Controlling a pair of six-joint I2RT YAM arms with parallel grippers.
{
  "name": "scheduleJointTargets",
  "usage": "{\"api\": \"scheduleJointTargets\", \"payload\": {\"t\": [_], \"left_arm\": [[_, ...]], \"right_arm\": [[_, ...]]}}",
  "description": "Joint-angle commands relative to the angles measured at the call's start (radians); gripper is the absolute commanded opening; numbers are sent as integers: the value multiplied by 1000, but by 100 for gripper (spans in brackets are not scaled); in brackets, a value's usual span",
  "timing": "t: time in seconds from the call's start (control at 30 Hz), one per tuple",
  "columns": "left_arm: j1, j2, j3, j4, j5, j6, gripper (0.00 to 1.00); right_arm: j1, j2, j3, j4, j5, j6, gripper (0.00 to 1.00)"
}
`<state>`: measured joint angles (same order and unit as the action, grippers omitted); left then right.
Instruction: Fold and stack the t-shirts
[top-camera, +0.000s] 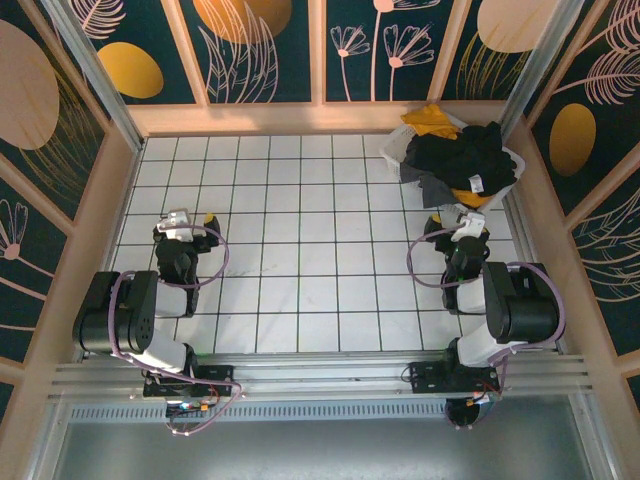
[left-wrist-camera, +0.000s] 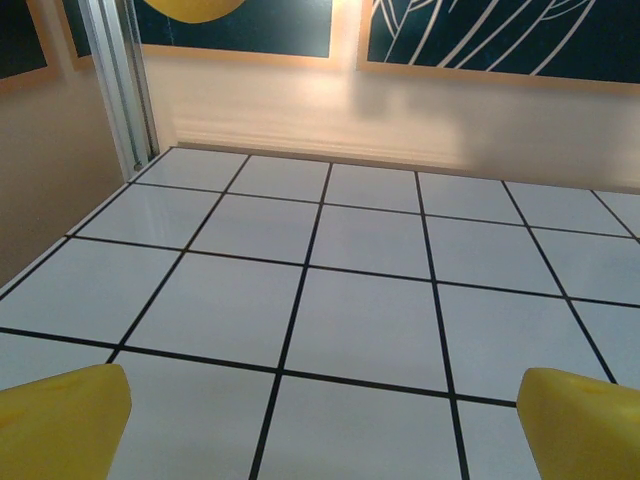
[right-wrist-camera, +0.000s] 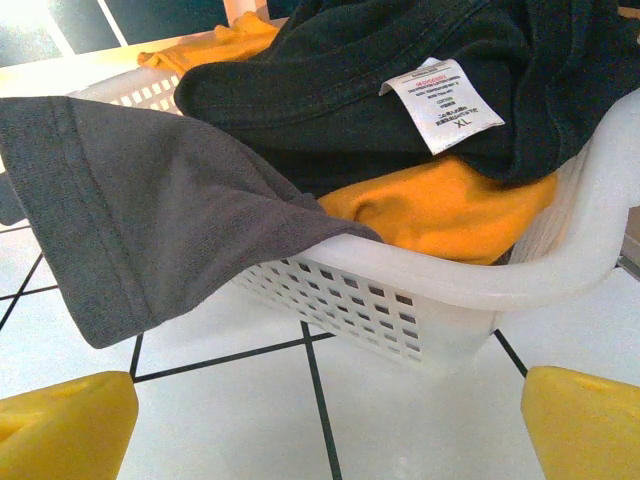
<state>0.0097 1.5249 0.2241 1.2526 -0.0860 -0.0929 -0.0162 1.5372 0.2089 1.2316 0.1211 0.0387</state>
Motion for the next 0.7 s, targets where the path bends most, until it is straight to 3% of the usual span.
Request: {"api": "scheduleJointTargets", "payload": {"t": [0.0, 0.17, 0.23, 0.33, 0.37, 0.43, 0.47, 0.5, 0.53, 0.57, 0.67], "left_arm": [[-2, -9, 17, 5, 10, 15, 99], [-2, -8, 18, 4, 10, 14, 99], [-2, -26, 17, 7, 1, 9, 99], [-16, -241, 129, -334, -116, -18, 99], [-25, -306, 149, -354, -162, -31, 99], [-33, -408, 195, -396, -276, -192, 99], [-33, -454, 278, -615, -348, -372, 99], [-33, -477, 371, -839, -401, -519, 99], [-31, -469, 432, -908, -443, -612, 99], [-12, -437, 468, -895, -363, -626, 99], [0, -267, 719, -1046, -83, -644, 99]], "right_arm": [[-5, -1, 9, 45, -20, 6, 99], [-2, -8, 6, 54, -27, -3, 99], [50, -100, 45, -88, 45, -49, 99], [178, -302, 171, -329, 236, -90, 99], [192, -357, 247, -432, 289, -9, 99], [148, -395, 486, -848, 283, 279, 99], [111, -381, 622, -1077, 284, 425, 99], [72, -356, 700, -1162, 254, 486, 99], [19, -316, 772, -1191, 135, 468, 99], [-10, -265, 855, -1234, 96, 464, 99], [-22, -78, 1147, -1452, 159, 438, 93]]}}
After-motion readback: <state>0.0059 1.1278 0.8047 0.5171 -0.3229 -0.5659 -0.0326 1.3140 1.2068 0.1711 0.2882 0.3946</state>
